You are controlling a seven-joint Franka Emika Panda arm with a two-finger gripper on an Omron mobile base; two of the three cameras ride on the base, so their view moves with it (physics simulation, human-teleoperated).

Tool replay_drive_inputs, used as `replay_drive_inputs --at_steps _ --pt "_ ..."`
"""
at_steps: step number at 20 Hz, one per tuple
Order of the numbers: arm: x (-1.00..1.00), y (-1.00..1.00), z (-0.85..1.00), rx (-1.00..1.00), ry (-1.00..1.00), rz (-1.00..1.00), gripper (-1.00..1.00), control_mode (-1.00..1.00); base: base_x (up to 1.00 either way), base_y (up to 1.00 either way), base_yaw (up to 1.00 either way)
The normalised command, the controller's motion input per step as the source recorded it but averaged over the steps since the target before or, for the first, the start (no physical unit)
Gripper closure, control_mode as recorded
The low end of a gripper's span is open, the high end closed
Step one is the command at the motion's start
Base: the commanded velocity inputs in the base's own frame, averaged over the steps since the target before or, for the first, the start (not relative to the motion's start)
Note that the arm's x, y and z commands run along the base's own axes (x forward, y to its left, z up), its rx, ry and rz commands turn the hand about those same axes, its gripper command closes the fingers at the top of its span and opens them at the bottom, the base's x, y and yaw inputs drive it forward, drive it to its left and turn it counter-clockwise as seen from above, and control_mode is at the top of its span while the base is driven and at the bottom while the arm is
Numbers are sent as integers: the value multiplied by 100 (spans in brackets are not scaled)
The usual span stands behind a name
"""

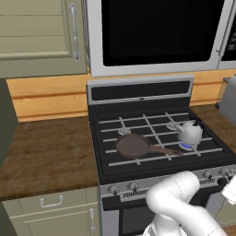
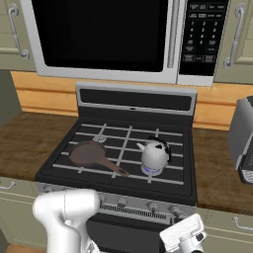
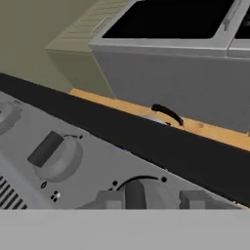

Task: Pick the kettle from the counter and place it on a stove burner. Then turn the burner on.

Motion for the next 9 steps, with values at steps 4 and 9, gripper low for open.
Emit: replay_drive_inputs --at_steps 4,9 --pt "0 3 0 -14 -4 10 100 -100 0 0 0" --pt "0 0 0 0 0 0 -100 -100 0 0 0"
